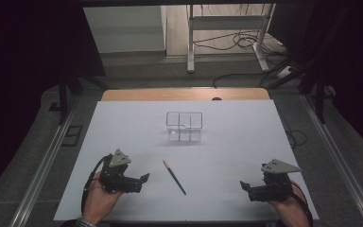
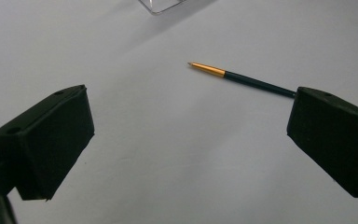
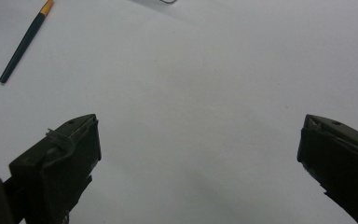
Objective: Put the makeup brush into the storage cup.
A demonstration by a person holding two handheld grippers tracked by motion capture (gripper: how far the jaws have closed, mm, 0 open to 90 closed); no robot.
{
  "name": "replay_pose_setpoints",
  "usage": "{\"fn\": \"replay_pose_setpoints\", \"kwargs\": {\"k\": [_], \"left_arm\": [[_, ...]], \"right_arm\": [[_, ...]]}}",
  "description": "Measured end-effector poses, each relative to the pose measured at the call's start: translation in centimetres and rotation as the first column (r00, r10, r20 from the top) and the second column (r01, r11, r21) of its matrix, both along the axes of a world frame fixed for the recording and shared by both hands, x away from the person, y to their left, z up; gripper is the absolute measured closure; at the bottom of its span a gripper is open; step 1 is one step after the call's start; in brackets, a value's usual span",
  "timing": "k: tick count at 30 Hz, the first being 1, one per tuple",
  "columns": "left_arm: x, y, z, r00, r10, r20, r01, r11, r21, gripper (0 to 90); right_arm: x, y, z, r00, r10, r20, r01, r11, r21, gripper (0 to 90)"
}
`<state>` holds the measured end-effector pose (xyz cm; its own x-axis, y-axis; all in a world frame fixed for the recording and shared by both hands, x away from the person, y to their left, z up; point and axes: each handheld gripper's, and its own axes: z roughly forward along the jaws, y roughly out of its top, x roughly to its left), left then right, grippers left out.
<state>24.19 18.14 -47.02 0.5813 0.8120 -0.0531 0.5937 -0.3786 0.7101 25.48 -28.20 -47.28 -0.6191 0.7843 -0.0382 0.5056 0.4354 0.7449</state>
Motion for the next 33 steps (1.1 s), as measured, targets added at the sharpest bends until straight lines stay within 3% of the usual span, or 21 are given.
{"fn": "replay_pose_setpoints", "kwargs": {"k": [8, 33], "left_arm": [[0.6, -0.8, 0.2, 0.9998, -0.008, -0.021, 0.007, 0.9997, -0.023, 1.0], [3.1, -5.6, -0.2, 0.9944, -0.047, -0.094, 0.048, 0.9988, 0.012, 2.2]], "right_arm": [[0.0, 0.0, 0.0, 1.0, -0.001, 0.0, 0.001, 1.0, 0.0, 0.0], [0.0, 0.1, -0.1, 1.0, 0.004, -0.009, -0.004, 1.0, -0.005, 0.0]]}}
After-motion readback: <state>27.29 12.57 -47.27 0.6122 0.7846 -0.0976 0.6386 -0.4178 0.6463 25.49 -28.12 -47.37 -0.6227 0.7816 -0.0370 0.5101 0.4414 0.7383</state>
